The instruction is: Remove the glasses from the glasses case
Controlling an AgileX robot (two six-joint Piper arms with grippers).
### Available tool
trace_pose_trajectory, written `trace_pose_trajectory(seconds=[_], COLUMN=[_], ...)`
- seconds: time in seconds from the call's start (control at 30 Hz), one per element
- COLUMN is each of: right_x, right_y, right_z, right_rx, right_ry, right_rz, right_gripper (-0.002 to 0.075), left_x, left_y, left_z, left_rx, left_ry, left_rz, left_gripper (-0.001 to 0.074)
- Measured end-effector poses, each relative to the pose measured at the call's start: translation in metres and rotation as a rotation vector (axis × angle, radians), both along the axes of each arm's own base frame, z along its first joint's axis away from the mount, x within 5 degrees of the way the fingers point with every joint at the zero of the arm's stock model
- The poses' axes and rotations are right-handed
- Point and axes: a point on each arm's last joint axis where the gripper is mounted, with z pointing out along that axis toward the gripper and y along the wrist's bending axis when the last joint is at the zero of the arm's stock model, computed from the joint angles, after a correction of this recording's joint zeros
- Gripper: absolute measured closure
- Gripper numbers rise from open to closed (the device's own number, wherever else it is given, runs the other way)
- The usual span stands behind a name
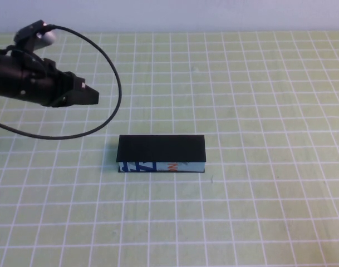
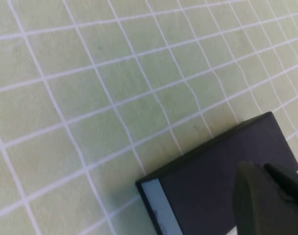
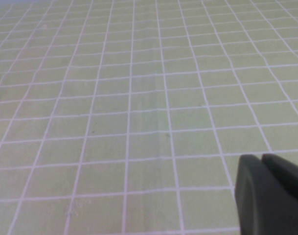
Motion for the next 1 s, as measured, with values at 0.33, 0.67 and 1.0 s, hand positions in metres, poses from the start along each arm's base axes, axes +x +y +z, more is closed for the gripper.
trace_pose_trajectory(seconds=[0.33, 0.67, 1.0], right_x=[0.000, 0.000, 0.000], right_y=[-0.002, -0.003, -0.003], right_z=[0.000, 0.000, 0.000], right_rx=[-0.074, -0.104, -0.104], right_ry=[-0.004, -0.008, -0.009], right_rz=[-0.005, -0.008, -0.008], right_gripper=[0.0743, 0.0743, 0.0743], left_x=[0.033, 0.046, 0.052], left_y=[-0.071, -0.087, -0.086], left_z=[-0.029, -0.057, -0.076], left_rx=[0.041, 0.087, 0.115], left_ry=[0.008, 0.041, 0.072], left_rz=[-0.198, -0.226, -0.209], left_gripper=[0.0739, 0.0739, 0.0739])
